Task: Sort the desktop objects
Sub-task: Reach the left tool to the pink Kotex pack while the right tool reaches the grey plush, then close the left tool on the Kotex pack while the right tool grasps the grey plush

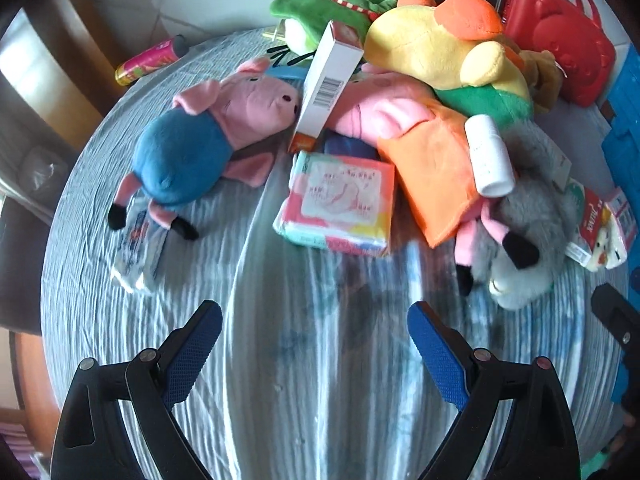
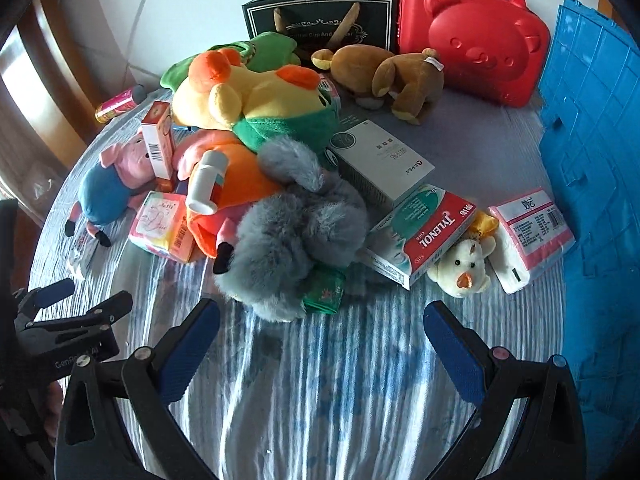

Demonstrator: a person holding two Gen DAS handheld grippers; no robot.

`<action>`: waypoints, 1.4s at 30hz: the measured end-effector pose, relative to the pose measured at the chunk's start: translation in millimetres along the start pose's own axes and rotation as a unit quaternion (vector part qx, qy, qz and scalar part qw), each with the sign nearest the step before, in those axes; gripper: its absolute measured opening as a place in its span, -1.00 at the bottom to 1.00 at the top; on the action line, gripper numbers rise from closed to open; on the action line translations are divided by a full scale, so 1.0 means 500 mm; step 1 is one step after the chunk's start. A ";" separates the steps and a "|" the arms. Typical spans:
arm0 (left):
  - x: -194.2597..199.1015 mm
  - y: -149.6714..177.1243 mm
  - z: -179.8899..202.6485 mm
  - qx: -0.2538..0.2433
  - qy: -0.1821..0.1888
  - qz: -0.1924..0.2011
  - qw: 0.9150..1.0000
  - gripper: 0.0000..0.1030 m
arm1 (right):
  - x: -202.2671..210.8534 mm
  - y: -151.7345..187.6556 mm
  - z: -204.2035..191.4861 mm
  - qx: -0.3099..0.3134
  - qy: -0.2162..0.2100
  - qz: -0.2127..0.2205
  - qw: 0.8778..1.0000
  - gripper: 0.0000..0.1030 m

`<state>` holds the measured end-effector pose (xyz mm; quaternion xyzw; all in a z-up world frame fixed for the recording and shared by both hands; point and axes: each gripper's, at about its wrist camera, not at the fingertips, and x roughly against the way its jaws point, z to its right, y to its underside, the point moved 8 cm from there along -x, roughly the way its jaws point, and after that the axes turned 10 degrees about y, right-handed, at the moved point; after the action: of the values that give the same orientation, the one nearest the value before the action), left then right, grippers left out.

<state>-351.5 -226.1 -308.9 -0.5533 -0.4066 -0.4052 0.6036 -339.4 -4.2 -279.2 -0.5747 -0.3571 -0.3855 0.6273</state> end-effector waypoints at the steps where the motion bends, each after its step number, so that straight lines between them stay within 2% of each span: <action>1: -0.012 -0.018 0.001 -0.005 0.003 -0.002 1.000 0.84 | -0.011 -0.007 -0.008 -0.001 0.001 -0.005 1.000 1.00; 9: -0.137 -0.085 0.011 -0.038 0.026 -0.047 0.998 0.84 | -0.119 -0.057 -0.053 -0.014 0.022 -0.052 0.998 1.00; 13: -0.200 -0.092 0.002 -0.035 0.027 -0.071 0.996 0.84 | -0.186 -0.075 -0.062 -0.012 0.032 -0.074 0.997 1.00; 14: -0.214 -0.091 0.000 -0.033 0.034 -0.076 0.996 0.92 | -0.203 -0.072 -0.063 -0.011 0.030 -0.082 0.996 1.00; 17: -0.224 -0.093 -0.009 -0.009 0.065 -0.067 0.996 1.00 | -0.255 -0.062 -0.068 -0.009 0.027 -0.107 0.994 1.00; 20: -0.220 -0.093 -0.008 -0.010 0.064 -0.052 0.997 1.00 | -0.286 -0.054 -0.072 -0.008 0.027 -0.116 0.993 1.00; 24: -0.213 -0.087 -0.006 -0.012 0.064 -0.035 0.997 1.00 | -0.294 -0.065 -0.074 0.001 0.044 -0.111 0.993 1.00; 29: -0.205 -0.080 -0.005 -0.002 0.060 -0.032 0.998 1.00 | -0.291 -0.065 -0.068 -0.008 0.041 -0.116 0.992 1.00; 31: -0.199 -0.076 -0.004 0.001 0.058 -0.031 0.998 0.97 | -0.282 -0.061 -0.058 -0.034 0.034 -0.121 0.991 1.00; 35: -0.179 -0.071 0.019 -0.013 0.061 -0.026 0.998 0.54 | -0.236 -0.070 -0.068 -0.030 0.022 -0.079 0.996 0.98; 36: -0.177 -0.071 0.022 -0.014 0.058 -0.026 0.998 0.54 | -0.229 -0.071 -0.072 -0.030 0.016 -0.073 0.997 0.84; 38: -0.175 -0.072 0.020 -0.007 0.060 -0.024 0.998 0.56 | -0.226 -0.071 -0.076 -0.029 0.011 -0.069 0.997 0.69; 39: -0.175 -0.073 0.019 -0.005 0.059 -0.023 0.998 0.59 | -0.229 -0.071 -0.076 -0.029 0.010 -0.071 0.997 0.53; 42: -0.173 -0.077 0.018 0.000 0.058 -0.020 0.998 0.65 | -0.252 -0.064 -0.068 -0.037 0.011 -0.087 0.995 0.53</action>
<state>-417.6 -216.3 -376.6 -0.5205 -0.3815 -0.4488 0.6181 -424.3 -30.2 -380.0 -0.5599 -0.3840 -0.4578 0.5740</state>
